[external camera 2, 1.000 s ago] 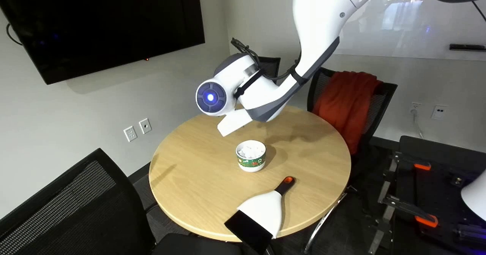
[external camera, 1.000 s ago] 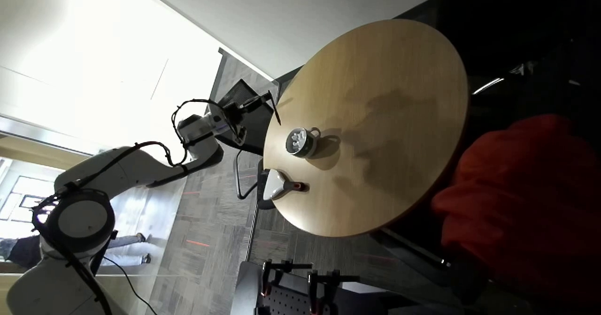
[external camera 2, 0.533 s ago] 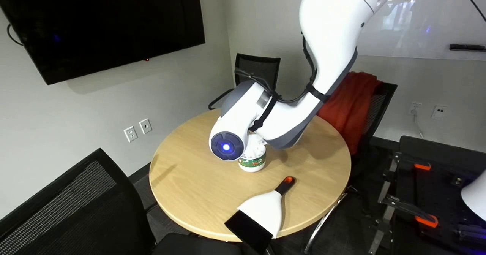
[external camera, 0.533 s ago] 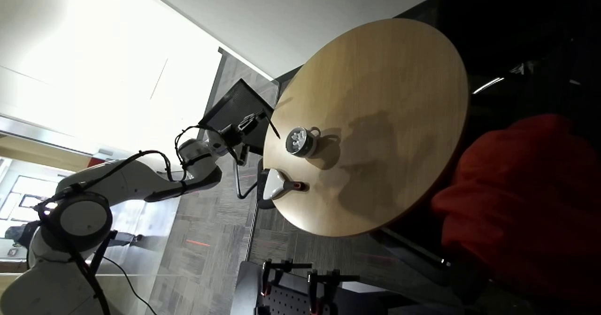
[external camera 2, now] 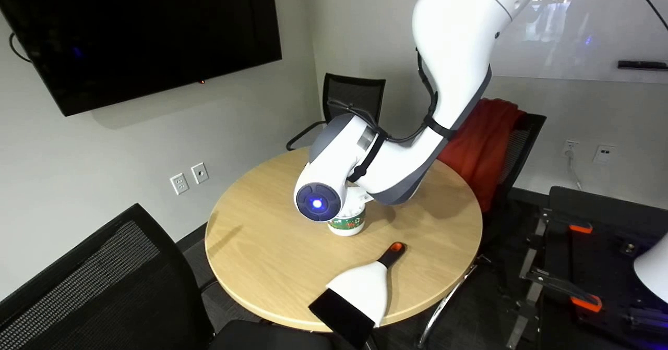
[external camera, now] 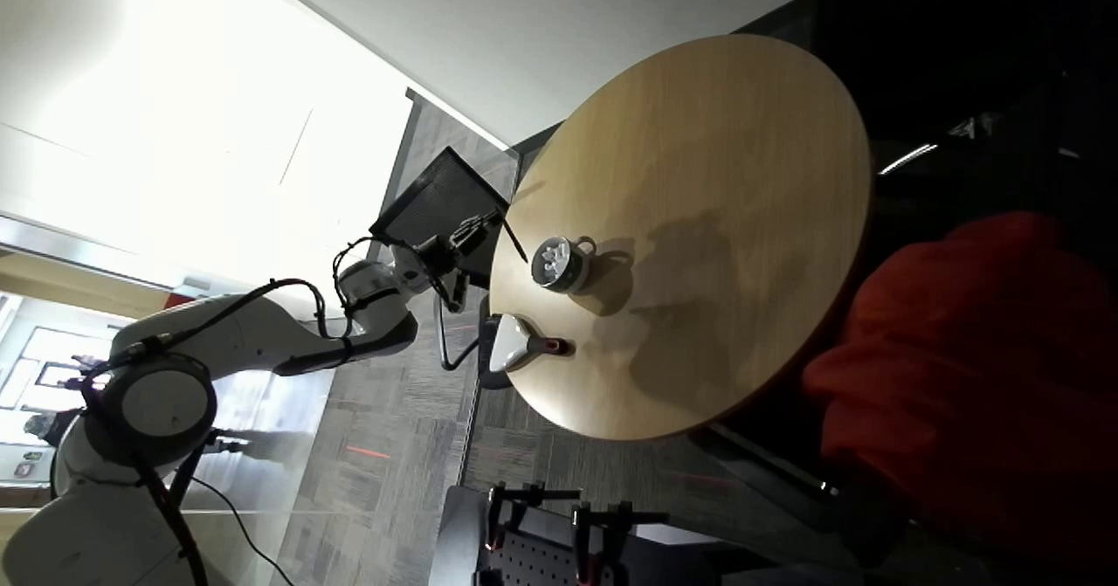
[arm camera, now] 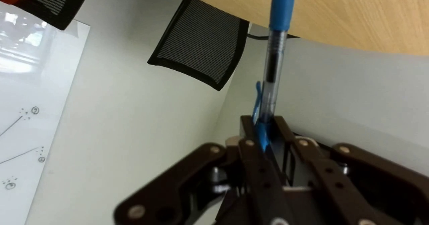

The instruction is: Use the pen to stir the contents in the cup

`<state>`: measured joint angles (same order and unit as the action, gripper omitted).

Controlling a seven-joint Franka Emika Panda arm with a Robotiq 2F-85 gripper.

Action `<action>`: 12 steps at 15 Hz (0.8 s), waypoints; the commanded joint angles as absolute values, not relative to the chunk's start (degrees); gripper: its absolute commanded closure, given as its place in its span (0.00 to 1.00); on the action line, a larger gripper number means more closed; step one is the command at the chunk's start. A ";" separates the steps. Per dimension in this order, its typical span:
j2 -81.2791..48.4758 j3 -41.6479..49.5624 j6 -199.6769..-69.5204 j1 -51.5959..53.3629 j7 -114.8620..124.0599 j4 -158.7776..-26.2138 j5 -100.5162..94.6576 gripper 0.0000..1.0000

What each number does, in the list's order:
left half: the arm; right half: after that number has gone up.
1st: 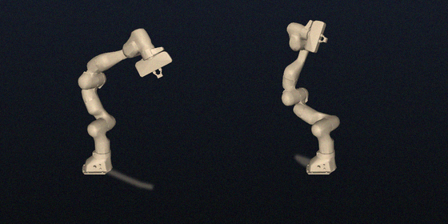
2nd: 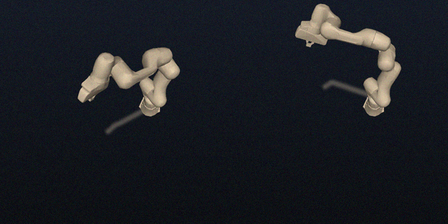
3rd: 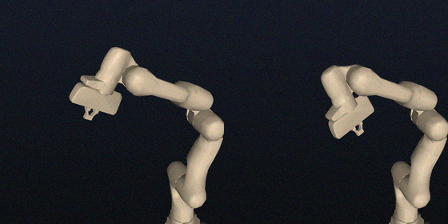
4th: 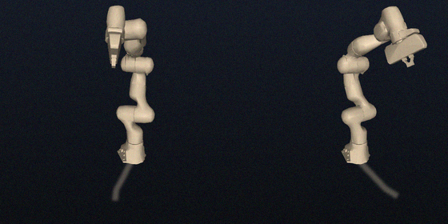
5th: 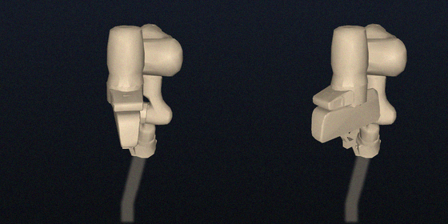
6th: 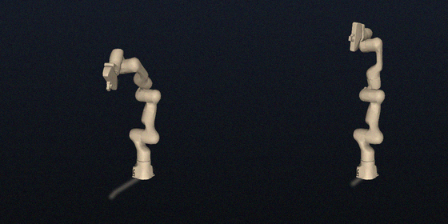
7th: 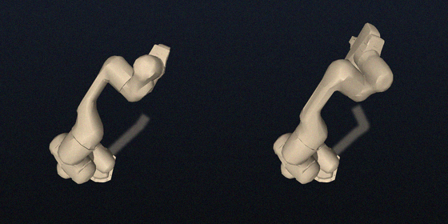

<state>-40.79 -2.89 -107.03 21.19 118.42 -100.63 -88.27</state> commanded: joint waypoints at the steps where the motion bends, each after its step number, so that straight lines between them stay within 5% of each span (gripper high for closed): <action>1: -42.38 -4.66 -105.52 19.50 121.94 -100.75 -92.17 0.96; 12: -47.27 -7.35 -106.77 16.68 132.48 -102.13 -99.43 0.96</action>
